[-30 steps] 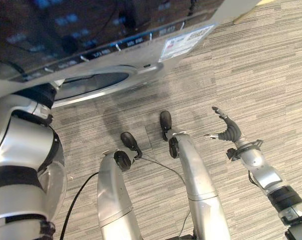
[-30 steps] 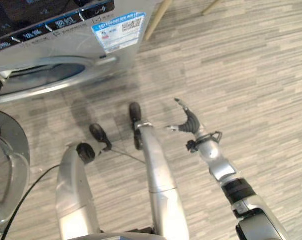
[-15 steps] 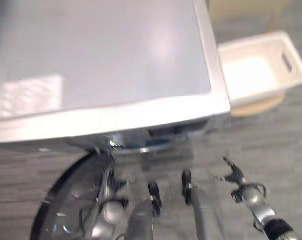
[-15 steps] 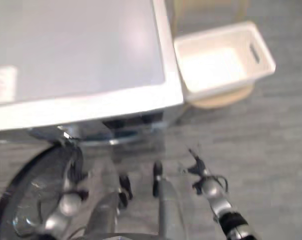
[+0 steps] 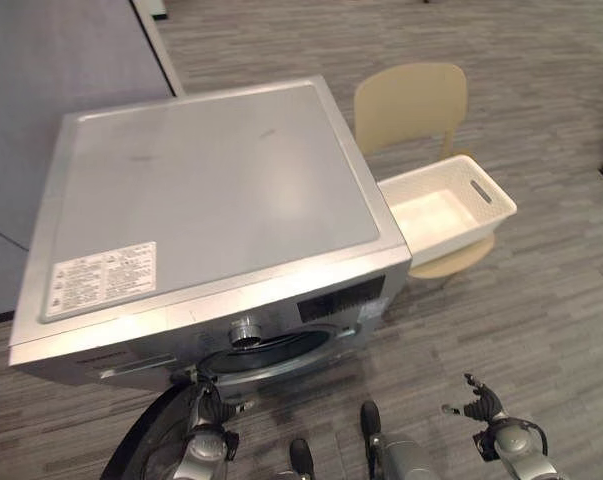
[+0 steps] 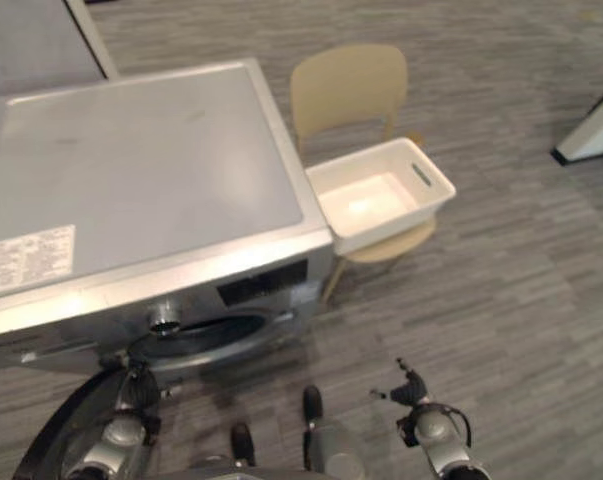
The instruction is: Grab the laundry basket,head to the washer,open it,put in the laundry and shut it.
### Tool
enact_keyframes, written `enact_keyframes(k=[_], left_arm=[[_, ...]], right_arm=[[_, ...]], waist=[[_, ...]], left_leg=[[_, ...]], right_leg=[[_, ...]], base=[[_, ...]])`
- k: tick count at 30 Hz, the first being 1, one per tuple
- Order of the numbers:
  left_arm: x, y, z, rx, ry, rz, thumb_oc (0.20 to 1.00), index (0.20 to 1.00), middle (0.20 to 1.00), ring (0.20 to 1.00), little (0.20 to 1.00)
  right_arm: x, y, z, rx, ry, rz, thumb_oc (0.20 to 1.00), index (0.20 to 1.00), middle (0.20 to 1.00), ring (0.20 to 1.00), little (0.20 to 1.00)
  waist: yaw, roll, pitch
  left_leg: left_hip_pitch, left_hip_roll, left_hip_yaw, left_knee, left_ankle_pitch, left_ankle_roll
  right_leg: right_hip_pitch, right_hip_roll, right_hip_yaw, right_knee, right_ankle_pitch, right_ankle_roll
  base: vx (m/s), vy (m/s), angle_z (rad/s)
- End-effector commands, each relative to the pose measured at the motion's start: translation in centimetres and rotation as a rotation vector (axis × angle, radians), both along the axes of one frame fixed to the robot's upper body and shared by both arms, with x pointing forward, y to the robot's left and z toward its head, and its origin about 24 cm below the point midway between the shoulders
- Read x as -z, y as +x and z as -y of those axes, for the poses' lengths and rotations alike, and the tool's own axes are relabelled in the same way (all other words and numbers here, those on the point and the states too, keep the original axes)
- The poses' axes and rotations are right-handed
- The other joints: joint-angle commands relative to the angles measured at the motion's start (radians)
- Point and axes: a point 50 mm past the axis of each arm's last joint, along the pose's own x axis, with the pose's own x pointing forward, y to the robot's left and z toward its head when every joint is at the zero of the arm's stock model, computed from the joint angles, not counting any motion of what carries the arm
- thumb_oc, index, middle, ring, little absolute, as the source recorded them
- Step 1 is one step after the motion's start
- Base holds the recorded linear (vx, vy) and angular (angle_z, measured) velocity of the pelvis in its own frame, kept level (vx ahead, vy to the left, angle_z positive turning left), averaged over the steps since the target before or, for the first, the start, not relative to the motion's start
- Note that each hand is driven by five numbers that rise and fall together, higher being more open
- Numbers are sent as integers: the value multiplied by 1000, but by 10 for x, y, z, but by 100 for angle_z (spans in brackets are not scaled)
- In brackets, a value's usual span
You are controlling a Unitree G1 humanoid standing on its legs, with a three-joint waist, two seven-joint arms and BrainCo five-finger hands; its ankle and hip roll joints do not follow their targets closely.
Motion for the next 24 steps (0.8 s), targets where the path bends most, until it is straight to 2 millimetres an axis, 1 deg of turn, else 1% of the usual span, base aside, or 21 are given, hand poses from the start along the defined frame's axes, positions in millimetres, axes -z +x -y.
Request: enact_keyframes(k=[1, 2, 3, 4, 5, 6, 7, 8, 9, 10, 11, 12, 13, 14, 15, 16, 17, 18, 21, 24], left_arm=[[-6, -4, -9, 23, 44, 36, 1000, 1000, 1000, 1000, 1000], [-6, -9, -10, 15, 38, 36, 1000, 1000, 1000, 1000, 1000], [-6, -9, -10, 15, 38, 36, 1000, 1000, 1000, 1000, 1000], [-6, -10, -13, 10, 49, 32, 1000, 1000, 1000, 1000, 1000], [-7, -10, -13, 10, 49, 32, 1000, 1000, 1000, 1000, 1000], [-6, -12, -14, -10, 40, 33, 1000, 1000, 1000, 1000, 1000], [-6, -12, -14, -11, 40, 33, 1000, 1000, 1000, 1000, 1000], [-7, -11, -12, -11, 29, 45, 1000, 1000, 1000, 1000, 1000], [-7, -11, -10, -6, 23, 48, 1000, 1000, 1000, 1000, 1000], [-7, -11, -11, 6, 24, 44, 1000, 1000, 1000, 1000, 1000], [-5, -16, -11, 23, 29, 24, 1000, 1000, 1000, 1000, 1000], [-5, -16, -11, 23, 29, 24, 1000, 1000, 1000, 1000, 1000], [-4, -18, -12, 27, 32, 14, 1000, 1000, 1000, 1000, 1000], [-4, -19, -13, 31, 29, 11, 1000, 1000, 1000, 1000, 1000], [-4, -19, -13, 31, 29, 11, 1000, 1000, 1000, 1000, 1000], [-4, -20, -13, 35, 33, 9, 1000, 1000, 1000, 1000, 1000], [-4, -20, -13, 35, 32, 9, 1000, 1000, 1000, 1000, 1000], [-6, -20, -13, 60, 42, 15, 1000, 1000, 1000, 1000, 1000], [-7, -20, -13, 80, 51, 18, 1000, 1000, 1000, 1000, 1000], [-17, -10, -13, 112, 57, 71, 1000, 1000, 1000, 1000, 1000]], right_arm=[[-8, 12, -5, -33, 4, 68, 1000, 1000, 1000, 1000, 1000], [-7, 10, -7, -37, -1, 67, 1000, 1000, 1000, 1000, 1000], [-7, 10, -7, -37, -1, 67, 1000, 1000, 1000, 1000, 1000], [-5, 10, -9, -38, 4, 53, 1000, 1000, 1000, 1000, 1000], [-5, 10, -9, -39, 4, 53, 1000, 1000, 1000, 1000, 1000], [-6, 12, -7, -35, -3, 55, 1000, 1000, 1000, 1000, 1000], [-6, 12, -7, -35, -3, 55, 1000, 1000, 1000, 1000, 1000], [-7, 12, -3, -30, -14, 56, 1000, 1000, 1000, 1000, 1000], [-8, 12, 1, -19, -24, 59, 1000, 1000, 1000, 1000, 1000], [-9, 11, 5, -15, -32, 55, 1000, 1000, 1000, 1000, 1000], [-8, 9, 7, -12, -34, 42, 1000, 1000, 1000, 1000, 1000], [-8, 9, 7, -12, -34, 42, 1000, 1000, 1000, 1000, 1000], [-7, 7, 8, -4, -30, 37, 1000, 1000, 1000, 1000, 1000], [-5, 3, 10, 8, -27, 23, 1000, 1000, 1000, 1000, 1000], [-5, 3, 10, 8, -27, 23, 1000, 1000, 1000, 1000, 1000], [-3, 1, 11, 13, -28, 15, 1000, 1000, 1000, 1000, 1000], [-3, 1, 11, 13, -28, 15, 1000, 1000, 1000, 1000, 1000], [1, -7, 12, 33, -17, -12, 1000, 1000, 1000, 1000, 1000], [2, -9, 12, 38, -12, -15, 1000, 1000, 1000, 1000, 1000], [3, -9, 9, 24, -12, -23, 1000, 1000, 1000, 1000, 1000]], waist=[[32, -3, 53], [58, -18, 35], [58, -16, 33], [86, -30, 17], [84, -30, 17], [100, -24, 12], [99, -24, 10], [103, -20, 18], [106, -21, 26], [103, -26, 29], [98, -32, 26], [96, -32, 25], [89, -34, 23], [78, -39, 16], [78, -38, 14], [70, -34, 5], [70, -34, 4], [56, -23, -15], [51, -20, -24], [53, -21, -37]], left_leg=[[7, 52, -19, -95, 96, -62], [-5, 61, -32, -97, 119, -73], [-7, 63, -32, -97, 121, -73], [-46, 78, -41, -103, 175, -99], [-47, 79, -43, -104, 176, -99], [-100, 101, -58, -111, 224, -124], [-103, 101, -59, -111, 225, -124], [-124, 106, -58, -110, 245, -140], [-136, 104, -50, -101, 240, -140], [-135, 96, -51, -87, 212, -128], [-131, 77, -76, -28, 175, -114], [-133, 77, -77, -25, 174, -114], [-120, 70, -80, -5, 145, -109], [-89, 64, -70, 34, 99, -103], [-92, 65, -71, 33, 101, -103], [-55, 64, -57, 24, 83, -103], [-56, 64, -57, 24, 83, -103], [-21, 68, -41, -12, 101, -110], [8, 60, -47, -47, 102, -108], [40, 46, -58, -81, 96, -103]], right_leg=[[124, -31, 8, 63, -5, 64], [215, -41, -2, 46, -34, 65], [214, -39, -2, 43, -31, 64], [272, -16, -10, -91, -102, 41], [274, -15, -11, -94, -101, 41], [261, 24, -9, -139, -113, 14], [259, 24, -10, -140, -112, 14], [263, 28, -31, -158, -104, 8], [261, 26, -44, -170, -96, 5], [253, 16, -60, -177, -87, 6], [247, -6, -89, -184, -69, 9], [247, -6, -91, -184, -69, 9], [241, -17, -104, -181, -59, 8], [239, -31, -122, -183, -52, 4], [236, -30, -123, -184, -50, 4], [234, -33, -137, -183, -48, 5], [234, -33, -138, -183, -48, 5], [246, -33, -154, -181, -46, 7], [264, -34, -159, -187, -43, 12], [281, -40, -156, -194, -34, 20]], base=[[-210, -246, 2], [-153, -209, -1], [-224, -360, 21], [-123, -201, 27], [-249, -333, 19], [-128, -137, 6], [-208, -197, 27], [-179, -96, 43], [-273, -112, 57], [-277, -49, 50], [-177, -16, 54], [-119, 2, 44], [-71, 23, 53], [-75, 22, 62], [-30, 45, 73], [6, 23, 68], [101, 111, 42], [92, 87, 29], [107, 99, 45], [91, 89, 12]])
